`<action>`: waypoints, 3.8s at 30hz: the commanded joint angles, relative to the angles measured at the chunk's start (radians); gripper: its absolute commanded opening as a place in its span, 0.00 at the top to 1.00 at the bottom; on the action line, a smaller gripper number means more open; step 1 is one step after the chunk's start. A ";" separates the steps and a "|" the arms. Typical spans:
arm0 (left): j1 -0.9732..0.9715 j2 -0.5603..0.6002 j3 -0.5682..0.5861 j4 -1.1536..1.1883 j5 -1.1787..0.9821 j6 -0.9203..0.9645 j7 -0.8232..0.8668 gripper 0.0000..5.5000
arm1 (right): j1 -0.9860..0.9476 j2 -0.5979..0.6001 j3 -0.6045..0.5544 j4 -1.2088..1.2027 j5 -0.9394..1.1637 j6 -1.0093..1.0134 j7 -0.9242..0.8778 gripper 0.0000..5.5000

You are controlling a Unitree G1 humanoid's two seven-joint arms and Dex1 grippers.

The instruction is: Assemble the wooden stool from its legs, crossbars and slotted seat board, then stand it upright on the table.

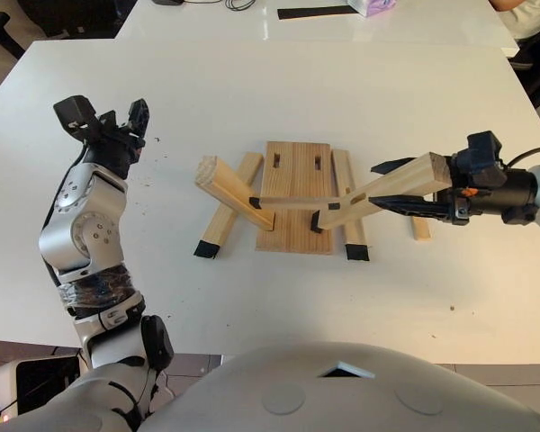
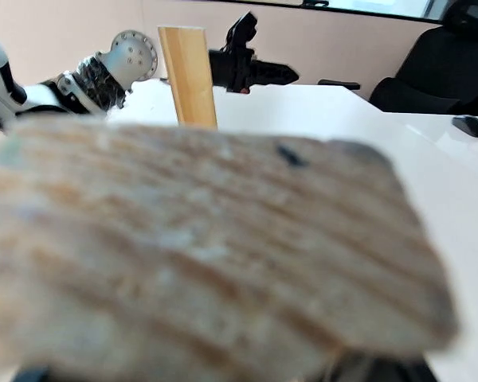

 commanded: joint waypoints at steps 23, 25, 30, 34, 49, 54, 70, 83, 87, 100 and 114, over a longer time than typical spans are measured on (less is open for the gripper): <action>0.135 -0.153 -0.169 -0.440 -0.097 0.027 0.078 0.38 | -0.169 -0.078 0.184 0.090 -0.142 -0.044 0.099 0.64; 0.131 -0.172 -0.189 -0.457 -0.097 0.034 0.102 0.38 | -0.165 -0.079 0.195 0.099 -0.168 -0.070 0.096 0.64; 0.126 -0.184 -0.229 -0.495 -0.089 0.045 0.135 0.38 | -0.151 -0.070 0.200 0.074 -0.182 -0.073 0.057 0.64; 0.163 -0.182 -0.286 -0.548 -0.068 0.052 0.143 0.38 | -0.172 -0.065 0.213 0.066 -0.182 -0.061 0.040 0.64; 0.210 -0.153 -0.428 -0.561 0.076 0.013 0.115 0.38 | -0.292 -0.067 0.259 0.050 -0.158 0.022 0.053 0.64; 0.209 -0.162 -0.450 -0.550 0.116 0.003 0.120 0.38 | -0.291 -0.070 0.247 -0.001 -0.138 0.052 0.057 0.64; 0.172 -0.187 -0.442 -0.517 0.160 0.001 0.114 0.38 | -0.230 -0.053 0.191 -0.014 -0.109 0.030 0.071 0.64; 0.143 -0.208 -0.389 -0.473 0.148 -0.015 0.108 0.38 | -0.117 -0.045 0.148 -0.031 -0.160 -0.097 0.037 0.64; 0.142 -0.197 -0.371 -0.469 0.143 -0.008 0.096 0.38 | -0.086 -0.047 0.163 -0.051 -0.198 -0.134 0.018 0.64; 0.105 -0.236 -0.462 -0.477 0.202 -0.018 0.109 0.38 | -0.215 -0.029 0.217 -0.133 -0.131 0.072 -0.097 0.64; 0.076 -0.229 -0.477 -0.413 0.285 -0.052 0.083 0.38 | -0.330 0.040 0.267 -0.173 -0.095 0.361 -0.234 0.64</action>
